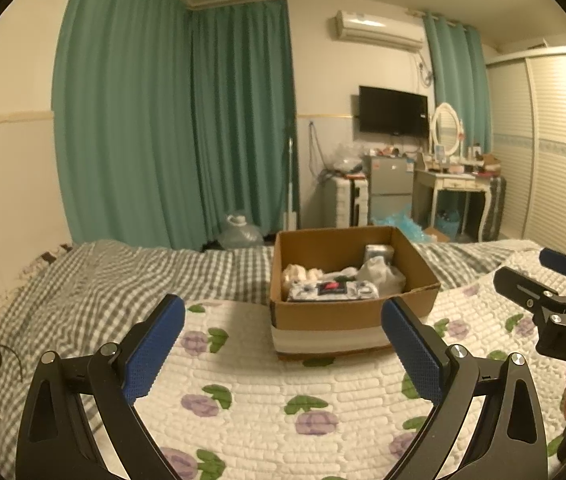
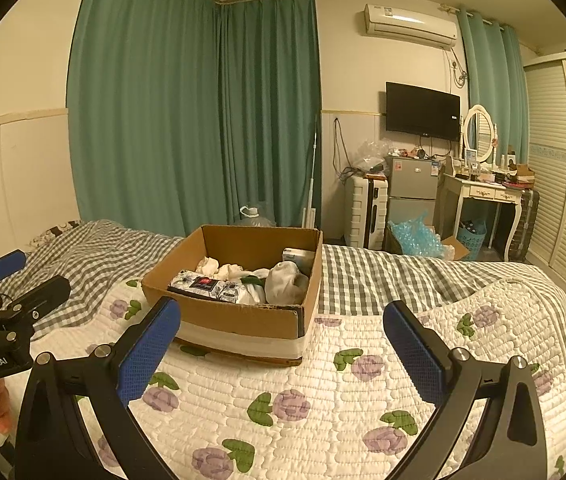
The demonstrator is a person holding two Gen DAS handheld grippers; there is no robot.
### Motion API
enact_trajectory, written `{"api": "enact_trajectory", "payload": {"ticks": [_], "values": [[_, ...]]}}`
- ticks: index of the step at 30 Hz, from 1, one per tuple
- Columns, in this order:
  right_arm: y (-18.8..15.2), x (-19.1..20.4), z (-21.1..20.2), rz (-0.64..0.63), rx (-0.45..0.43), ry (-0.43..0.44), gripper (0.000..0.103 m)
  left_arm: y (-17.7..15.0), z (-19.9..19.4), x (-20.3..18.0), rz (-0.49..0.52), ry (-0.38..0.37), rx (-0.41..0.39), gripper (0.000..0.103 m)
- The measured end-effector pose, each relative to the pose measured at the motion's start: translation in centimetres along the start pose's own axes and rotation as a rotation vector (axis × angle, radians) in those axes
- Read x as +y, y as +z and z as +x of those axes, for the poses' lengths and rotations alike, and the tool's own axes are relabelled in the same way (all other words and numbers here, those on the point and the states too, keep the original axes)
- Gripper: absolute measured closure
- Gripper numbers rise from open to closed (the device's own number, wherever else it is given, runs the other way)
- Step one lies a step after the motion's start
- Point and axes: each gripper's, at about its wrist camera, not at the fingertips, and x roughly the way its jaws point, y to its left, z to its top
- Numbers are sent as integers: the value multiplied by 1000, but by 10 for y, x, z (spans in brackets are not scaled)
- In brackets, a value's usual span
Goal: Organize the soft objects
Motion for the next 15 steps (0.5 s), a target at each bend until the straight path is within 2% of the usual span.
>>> {"api": "enact_trajectory", "payload": {"ticks": [15], "values": [[-1, 0, 2, 9, 9, 1, 1, -1, -2, -4, 8, -7, 3, 2]]}}
